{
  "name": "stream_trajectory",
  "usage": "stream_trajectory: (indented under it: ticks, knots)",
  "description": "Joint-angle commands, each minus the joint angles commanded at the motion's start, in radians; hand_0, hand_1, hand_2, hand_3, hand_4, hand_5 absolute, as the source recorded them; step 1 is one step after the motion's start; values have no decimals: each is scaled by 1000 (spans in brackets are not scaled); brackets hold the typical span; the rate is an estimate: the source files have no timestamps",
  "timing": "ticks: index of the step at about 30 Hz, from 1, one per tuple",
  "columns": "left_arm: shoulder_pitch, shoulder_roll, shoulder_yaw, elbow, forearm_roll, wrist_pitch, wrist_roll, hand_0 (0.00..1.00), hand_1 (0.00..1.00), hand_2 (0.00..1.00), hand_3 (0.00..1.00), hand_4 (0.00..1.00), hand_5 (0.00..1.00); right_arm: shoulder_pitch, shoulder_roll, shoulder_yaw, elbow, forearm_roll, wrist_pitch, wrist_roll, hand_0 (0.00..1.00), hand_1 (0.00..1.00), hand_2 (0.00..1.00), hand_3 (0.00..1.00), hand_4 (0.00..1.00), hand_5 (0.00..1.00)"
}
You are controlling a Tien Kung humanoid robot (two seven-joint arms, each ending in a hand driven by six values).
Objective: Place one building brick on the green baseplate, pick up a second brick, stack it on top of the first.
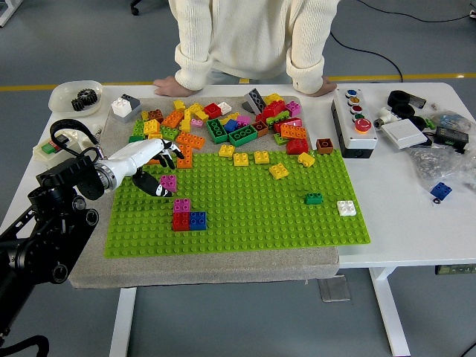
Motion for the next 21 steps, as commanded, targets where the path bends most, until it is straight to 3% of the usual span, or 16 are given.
stream_trajectory:
  ticks: [17, 18, 21]
  knots:
    - [-12, 16, 28, 50, 0, 53, -37, 706, 641, 589, 705, 998, 2, 0, 1, -4, 0, -1, 1, 2, 740, 642, 711, 593, 831, 408]
    - [-12, 17, 29, 52, 0, 55, -38, 704, 639, 577, 648, 998, 2, -1, 1, -3, 0, -1, 1, 2, 741, 642, 711, 594, 832, 408]
    - [-12, 18, 35, 58, 0, 58, -40, 704, 639, 577, 648, 998, 2, -1, 1, -4, 0, -1, 1, 2, 741, 642, 711, 594, 832, 408]
